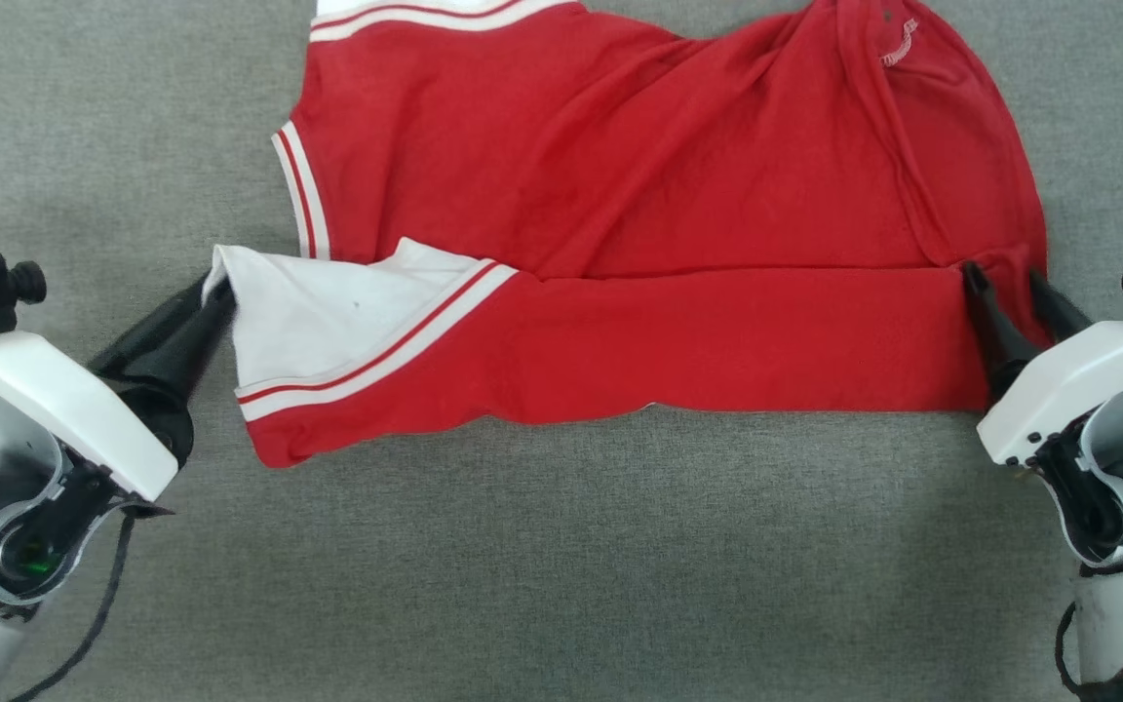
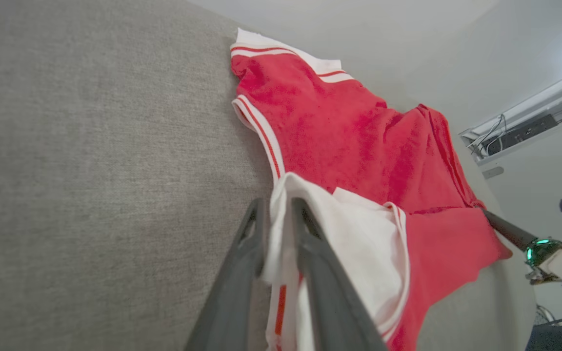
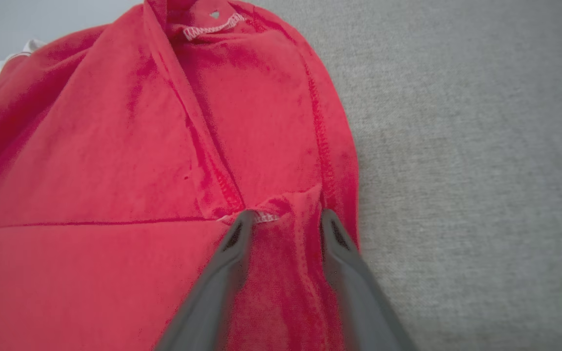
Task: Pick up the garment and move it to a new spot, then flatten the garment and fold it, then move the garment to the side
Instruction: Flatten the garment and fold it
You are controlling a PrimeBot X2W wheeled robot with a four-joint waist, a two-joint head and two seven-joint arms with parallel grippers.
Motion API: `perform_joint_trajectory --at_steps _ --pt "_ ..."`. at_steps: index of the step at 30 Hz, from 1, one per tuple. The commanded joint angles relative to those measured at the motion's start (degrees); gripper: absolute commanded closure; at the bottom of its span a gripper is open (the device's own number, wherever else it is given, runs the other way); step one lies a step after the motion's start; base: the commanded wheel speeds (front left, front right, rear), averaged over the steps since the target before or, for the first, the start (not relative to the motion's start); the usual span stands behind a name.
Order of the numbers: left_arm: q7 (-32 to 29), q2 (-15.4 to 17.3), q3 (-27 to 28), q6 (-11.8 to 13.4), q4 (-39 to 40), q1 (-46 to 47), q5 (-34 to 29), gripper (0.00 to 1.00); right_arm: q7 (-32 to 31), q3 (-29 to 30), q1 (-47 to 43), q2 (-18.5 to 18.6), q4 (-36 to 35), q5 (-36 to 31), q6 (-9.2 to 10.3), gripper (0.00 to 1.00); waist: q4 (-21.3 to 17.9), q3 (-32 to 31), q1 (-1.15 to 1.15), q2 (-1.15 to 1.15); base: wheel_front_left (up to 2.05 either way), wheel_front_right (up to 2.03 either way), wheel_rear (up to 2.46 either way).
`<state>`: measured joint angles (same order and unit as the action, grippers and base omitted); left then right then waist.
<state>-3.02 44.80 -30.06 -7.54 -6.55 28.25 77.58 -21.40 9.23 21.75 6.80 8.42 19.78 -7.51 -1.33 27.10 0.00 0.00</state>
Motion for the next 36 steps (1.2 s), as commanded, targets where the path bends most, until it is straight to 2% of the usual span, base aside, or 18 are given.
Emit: perform_joint_trajectory --at_steps 1,7,11,13,17,20,23,31,32,33,34,35,36 --pt "1.42 2.36 -3.32 0.11 0.79 2.24 -1.65 0.0 0.37 -0.11 -0.87 0.35 -0.03 -0.3 0.04 0.0 0.22 -1.08 0.0 0.0 0.0 0.0 0.0" --pt "5.66 10.81 -10.52 0.12 2.69 6.53 -6.23 0.0 0.65 0.07 -2.49 0.39 -4.15 -0.43 0.03 0.0 0.33 -3.22 0.0 0.0 0.0 0.0 0.0" --pt "5.03 15.92 -14.37 0.12 4.68 8.38 -7.8 0.0 0.27 0.64 -4.36 0.12 -7.47 -0.57 0.03 0.0 0.11 -4.18 0.0 0.0 0.0 0.0 0.0" --pt "2.72 17.52 -16.66 0.12 6.12 8.21 -6.72 0.0 -0.03 0.81 -5.39 -0.19 -8.83 -0.6 0.03 0.0 -0.03 -4.5 0.0 0.0 0.0 0.0 0.0" --pt "-7.15 20.53 -21.17 0.12 8.64 7.24 -2.05 0.0 -0.51 0.66 -6.65 -0.58 -10.87 -0.31 0.03 0.0 -0.67 -4.58 0.0 0.0 0.0 0.0 0.0" --pt "-13.45 20.72 -23.25 0.12 8.14 8.14 0.95 0.0 -0.37 0.37 -6.63 -1.06 -11.49 -0.19 0.03 0.0 -1.56 -4.16 0.0 0.0 0.0 0.0 0.0" --pt "-17.84 19.23 -24.26 0.12 5.33 9.46 3.92 0.0 -0.1 -0.45 -6.24 -1.67 -11.8 -0.06 0.03 0.0 -2.75 -3.46 0.0 0.0 0.0 0.0 0.0" --pt "-24.86 14.24 -27.21 0.16 -1.43 11.72 7.23 0.0 0.72 -1.18 -5.7 -2.61 -11.74 0.16 0.03 0.0 -5.77 -1.44 0.0 0.0 0.0 0.0 0.0" --pt "-25.52 13.53 -27.62 0.18 -2.02 11.78 7.77 0.07 0.75 -1.33 -5.66 -2.68 -11.74 0.2 0.02 0.0 -6.14 -1.22 0.0 0.0 0.0 0.0 0.0" --pt "-26.02 13.01 -27.94 0.18 -2.42 11.85 8.2 0.42 0.84 -1.47 -5.65 -2.78 -11.76 0.22 0.03 0.0 -6.46 -1.06 0.0 0.0 0.0 0.0 0.0" --pt "-26.25 12.57 -28.28 0.19 -2.43 11.93 8.27 0.55 0.83 -1.5 -5.73 -2.85 -11.8 0.18 0.03 0.0 -6.71 -0.92 0.0 0.0 0.0 0.0 0.0" --pt "-26.4 12.21 -28.46 0.18 -2.39 11.93 8.49 0.89 0.64 -1.46 -5.9 -2.86 -11.87 -0.06 0.03 0.0 -6.86 -0.84 0.0 0.0 0.0 0.0 0.0" --pt "-26.42 12.06 -28.54 0.18 -2.36 11.88 8.79 1.0 0.14 -1.57 -6.06 -2.75 -11.94 -0.33 0.02 0.0 -6.98 -0.76 0.0 0.0 0.0 0.0 0.0"
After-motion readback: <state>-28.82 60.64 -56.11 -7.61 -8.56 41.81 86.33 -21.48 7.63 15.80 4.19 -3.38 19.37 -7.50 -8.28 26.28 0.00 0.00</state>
